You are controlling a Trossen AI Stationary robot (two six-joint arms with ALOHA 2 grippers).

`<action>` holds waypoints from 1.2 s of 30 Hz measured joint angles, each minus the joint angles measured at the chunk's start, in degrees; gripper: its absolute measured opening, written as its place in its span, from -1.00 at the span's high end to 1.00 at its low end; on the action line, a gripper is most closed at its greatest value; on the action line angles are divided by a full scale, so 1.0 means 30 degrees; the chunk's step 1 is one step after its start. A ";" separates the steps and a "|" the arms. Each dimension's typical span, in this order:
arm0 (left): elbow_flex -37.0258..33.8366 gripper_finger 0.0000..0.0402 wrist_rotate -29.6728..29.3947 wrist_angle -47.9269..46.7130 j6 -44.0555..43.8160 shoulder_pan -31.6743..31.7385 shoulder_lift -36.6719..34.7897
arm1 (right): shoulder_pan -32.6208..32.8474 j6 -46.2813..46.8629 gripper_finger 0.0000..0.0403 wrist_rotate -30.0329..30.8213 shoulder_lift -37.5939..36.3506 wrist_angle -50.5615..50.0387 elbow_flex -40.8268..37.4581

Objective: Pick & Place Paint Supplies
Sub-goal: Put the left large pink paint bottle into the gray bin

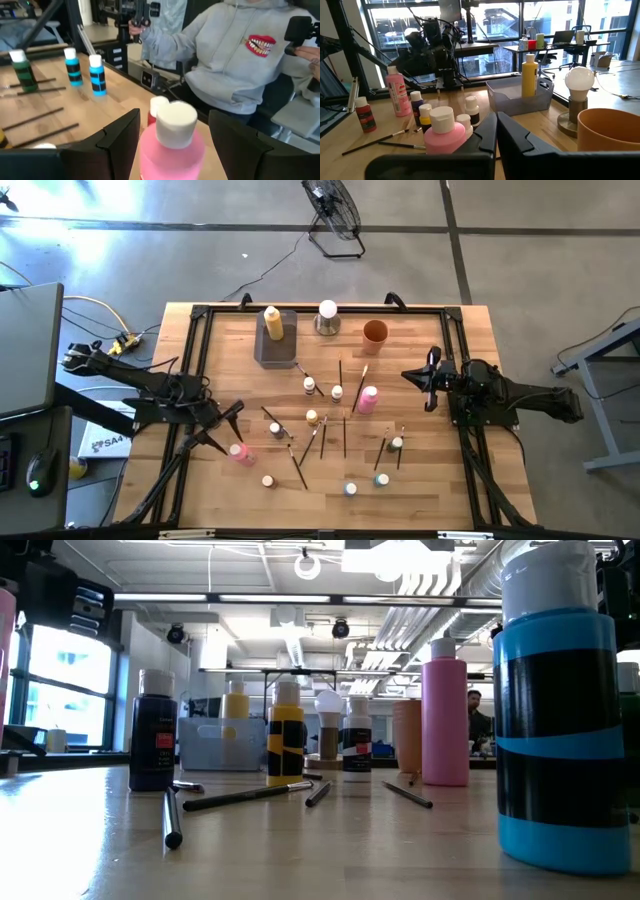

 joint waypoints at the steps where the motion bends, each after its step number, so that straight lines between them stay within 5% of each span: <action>1: 0.0000 -0.17 0.0022 0.0126 0.0159 0.0000 0.0063 | 0.0000 0.0000 0.98 0.0000 0.0007 -0.0001 0.0002; 27: 0.0007 -0.17 0.0656 0.3643 0.0365 -0.0041 0.4157 | -0.0004 0.0000 0.98 0.0000 0.0007 -0.0001 0.0000; 36: 0.0015 -0.17 0.0172 0.4693 0.0420 -0.1539 0.4948 | -0.0007 0.0000 0.98 0.0000 0.0007 -0.0003 0.0004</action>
